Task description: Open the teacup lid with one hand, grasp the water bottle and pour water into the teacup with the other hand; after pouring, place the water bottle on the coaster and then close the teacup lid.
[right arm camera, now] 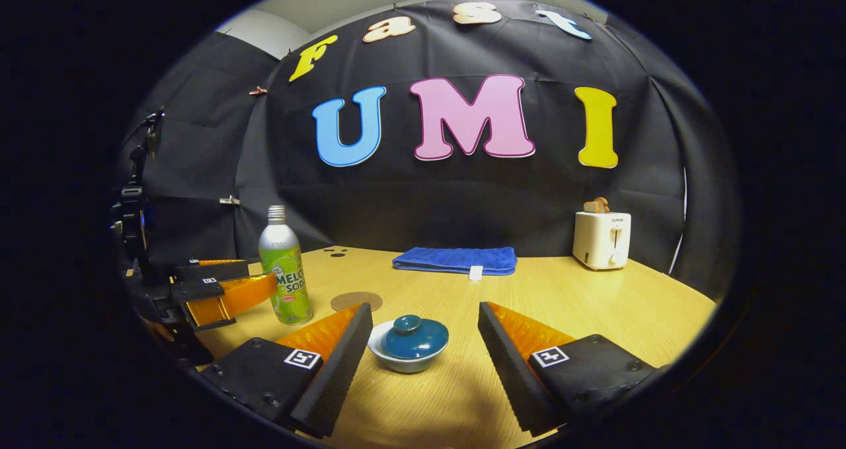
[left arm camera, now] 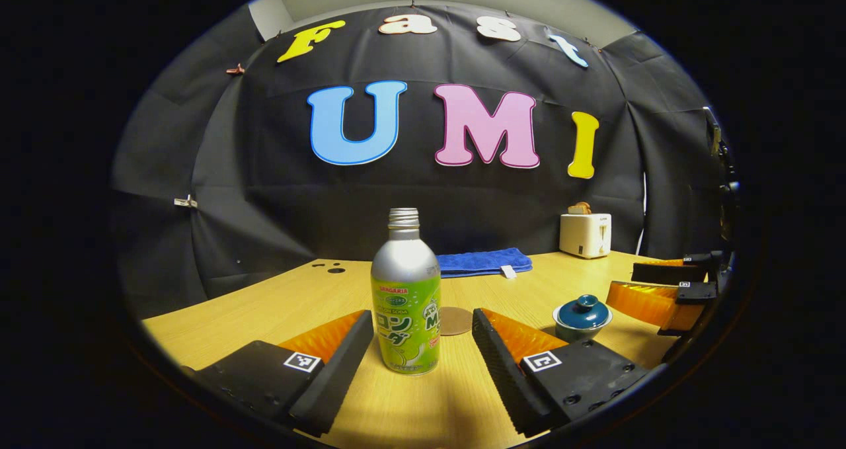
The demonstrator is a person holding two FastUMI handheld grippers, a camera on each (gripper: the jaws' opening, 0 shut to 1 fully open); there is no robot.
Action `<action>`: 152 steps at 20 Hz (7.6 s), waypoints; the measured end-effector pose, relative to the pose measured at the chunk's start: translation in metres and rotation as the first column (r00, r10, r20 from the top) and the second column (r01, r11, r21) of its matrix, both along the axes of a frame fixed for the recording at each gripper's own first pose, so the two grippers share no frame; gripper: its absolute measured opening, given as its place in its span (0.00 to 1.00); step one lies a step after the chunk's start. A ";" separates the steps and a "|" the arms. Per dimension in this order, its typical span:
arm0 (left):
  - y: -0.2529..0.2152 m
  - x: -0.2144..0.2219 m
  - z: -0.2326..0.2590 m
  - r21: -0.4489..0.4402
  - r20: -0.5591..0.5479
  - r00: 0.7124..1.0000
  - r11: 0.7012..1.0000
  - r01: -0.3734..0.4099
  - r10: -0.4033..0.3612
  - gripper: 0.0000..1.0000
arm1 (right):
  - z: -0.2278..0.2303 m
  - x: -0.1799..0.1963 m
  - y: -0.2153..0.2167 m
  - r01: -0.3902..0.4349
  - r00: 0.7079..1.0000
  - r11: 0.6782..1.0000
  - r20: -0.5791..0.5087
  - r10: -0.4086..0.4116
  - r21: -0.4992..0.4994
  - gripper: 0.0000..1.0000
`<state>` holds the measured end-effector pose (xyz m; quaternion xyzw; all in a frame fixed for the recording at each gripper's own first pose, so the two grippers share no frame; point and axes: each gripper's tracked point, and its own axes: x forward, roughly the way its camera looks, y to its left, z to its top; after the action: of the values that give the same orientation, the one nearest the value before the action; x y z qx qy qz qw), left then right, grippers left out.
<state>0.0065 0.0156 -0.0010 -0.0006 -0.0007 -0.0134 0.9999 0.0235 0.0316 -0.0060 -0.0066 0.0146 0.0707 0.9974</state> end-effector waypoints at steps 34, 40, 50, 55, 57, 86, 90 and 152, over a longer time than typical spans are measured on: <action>0.005 -0.001 -0.001 -0.001 -0.004 1.000 1.000 -0.019 0.019 0.95 | -0.030 0.049 0.030 -0.144 0.971 0.969 -0.216 0.099 -0.202 0.29; 0.011 0.006 -0.002 -0.002 -0.005 0.999 0.999 -0.041 0.041 0.95 | 0.014 0.039 0.026 -0.142 0.985 0.981 -0.117 0.127 -0.134 0.29; 0.010 0.044 -0.001 0.001 -0.002 1.000 1.000 -0.019 0.019 0.95 | 0.017 0.016 -0.033 -0.031 0.999 0.999 -0.046 0.029 -0.028 0.28; 0.009 0.067 0.000 0.007 0.001 1.000 1.000 -0.001 0.001 0.95 | 0.008 0.014 -0.057 0.026 0.999 0.999 -0.043 -0.027 -0.020 0.24; 0.007 0.076 0.000 0.013 0.001 1.000 1.000 0.007 -0.007 0.95 | 0.001 0.015 -0.058 0.025 0.999 1.000 -0.043 -0.026 -0.017 0.28; -0.070 0.087 0.000 0.902 -0.083 0.982 0.405 0.146 -0.170 0.79 | 0.007 0.029 -0.111 0.119 0.993 0.993 0.023 -0.119 0.014 0.28; -0.076 0.085 -0.005 0.953 -0.137 0.973 0.245 0.180 -0.185 0.79 | 0.007 0.029 -0.111 0.119 0.993 0.993 0.022 -0.119 0.014 0.28; -0.107 0.095 0.023 0.752 -0.325 0.937 -0.636 0.176 -0.126 0.79 | 0.008 0.028 -0.110 0.112 0.993 0.994 0.022 -0.112 0.014 0.28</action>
<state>0.1017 -0.0909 0.0217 0.8863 0.0258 -0.1830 0.4246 0.0513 -0.0788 0.0017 -0.0001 0.0031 0.0148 0.9999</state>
